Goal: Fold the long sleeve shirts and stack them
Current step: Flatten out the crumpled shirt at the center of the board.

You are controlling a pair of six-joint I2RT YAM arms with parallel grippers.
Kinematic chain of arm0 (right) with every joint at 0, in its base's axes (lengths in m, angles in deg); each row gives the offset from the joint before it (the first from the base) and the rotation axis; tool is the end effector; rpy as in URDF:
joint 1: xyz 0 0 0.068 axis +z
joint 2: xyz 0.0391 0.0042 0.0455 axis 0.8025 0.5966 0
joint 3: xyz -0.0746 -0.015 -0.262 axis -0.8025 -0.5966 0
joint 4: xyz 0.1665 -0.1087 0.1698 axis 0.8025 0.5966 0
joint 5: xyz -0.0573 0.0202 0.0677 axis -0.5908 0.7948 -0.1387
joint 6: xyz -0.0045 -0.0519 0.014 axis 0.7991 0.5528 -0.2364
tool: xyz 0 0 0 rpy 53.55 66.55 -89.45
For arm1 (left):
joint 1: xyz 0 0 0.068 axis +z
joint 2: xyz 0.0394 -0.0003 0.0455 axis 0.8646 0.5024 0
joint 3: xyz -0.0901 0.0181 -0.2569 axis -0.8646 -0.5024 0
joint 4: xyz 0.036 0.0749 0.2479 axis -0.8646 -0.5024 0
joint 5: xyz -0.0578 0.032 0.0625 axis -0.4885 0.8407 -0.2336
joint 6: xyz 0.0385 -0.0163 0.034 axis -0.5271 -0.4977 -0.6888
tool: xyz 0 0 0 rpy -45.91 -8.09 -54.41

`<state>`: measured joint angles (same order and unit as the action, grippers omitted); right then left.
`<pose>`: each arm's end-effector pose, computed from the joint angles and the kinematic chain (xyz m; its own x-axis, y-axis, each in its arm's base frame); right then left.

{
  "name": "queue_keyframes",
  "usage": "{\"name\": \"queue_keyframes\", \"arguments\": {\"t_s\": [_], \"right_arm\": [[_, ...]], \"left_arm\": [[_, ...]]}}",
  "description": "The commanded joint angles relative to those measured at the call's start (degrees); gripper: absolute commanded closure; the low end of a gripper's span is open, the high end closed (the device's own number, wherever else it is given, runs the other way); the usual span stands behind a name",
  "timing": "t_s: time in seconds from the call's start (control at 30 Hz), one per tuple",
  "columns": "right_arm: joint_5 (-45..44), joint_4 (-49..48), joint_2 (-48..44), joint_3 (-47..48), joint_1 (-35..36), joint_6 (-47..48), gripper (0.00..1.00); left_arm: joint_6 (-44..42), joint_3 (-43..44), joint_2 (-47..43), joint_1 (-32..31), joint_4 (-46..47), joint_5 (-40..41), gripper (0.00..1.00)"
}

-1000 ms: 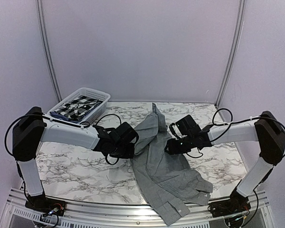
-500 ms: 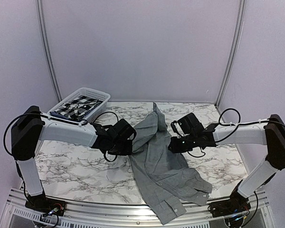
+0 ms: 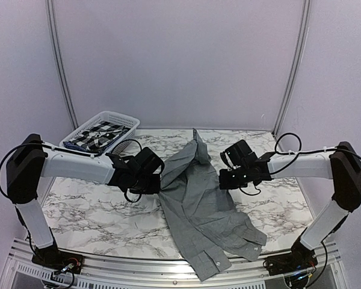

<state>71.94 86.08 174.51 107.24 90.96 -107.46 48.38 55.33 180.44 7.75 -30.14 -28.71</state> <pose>0.2538 0.1919 0.1808 -0.8473 -0.0521 -0.5285 -0.1943 0.9566 0.2173 0.2410 -0.2935 0.1806 -0.7910 -0.0052 -0.6118 0.1784 0.9545 -0.2388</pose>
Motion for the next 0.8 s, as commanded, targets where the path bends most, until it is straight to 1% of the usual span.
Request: {"name": "queue_keyframes", "arguments": {"t_s": [0.0,0.1,0.33,0.47,0.6,0.7,0.73,0.77], "right_arm": [[-6.34,2.64,-2.5,4.28,-8.5,1.51,1.0],[-7.97,3.53,-0.91,8.41,-15.36,3.28,1.0],[-14.81,5.28,4.53,16.39,-26.15,5.61,1.0],[-16.31,5.62,6.88,19.37,-31.55,6.44,1.0],[-18.64,7.54,10.25,25.22,-33.1,8.07,1.0],[-18.58,9.4,12.64,29.53,-33.15,9.48,1.0],[-17.96,9.97,13.13,30.62,-33.11,9.79,1.0],[-17.06,10.36,13.21,31.21,-33.04,10.11,0.97]], "left_arm": [[-1.35,-3.71,-4.26,3.34,-1.05,1.16,1.0],[-2.9,-5.19,-5.43,5.97,-1.61,0.46,1.0],[-6.48,-4.85,-5.23,12.45,-4.03,-0.53,1.0],[-8.68,-3.44,-4.1,17.22,-5.13,-1.41,1.0],[-10.0,0.74,-0.58,21.02,-5.77,-1.0,1.0],[-10.84,4.44,2.35,22.28,-5.63,-1.67,1.0],[-11.56,5.76,3.32,22.3,-5.71,-1.76,0.96],[-12.27,7.16,4.14,22.38,-5.74,-1.78,0.88]]}}
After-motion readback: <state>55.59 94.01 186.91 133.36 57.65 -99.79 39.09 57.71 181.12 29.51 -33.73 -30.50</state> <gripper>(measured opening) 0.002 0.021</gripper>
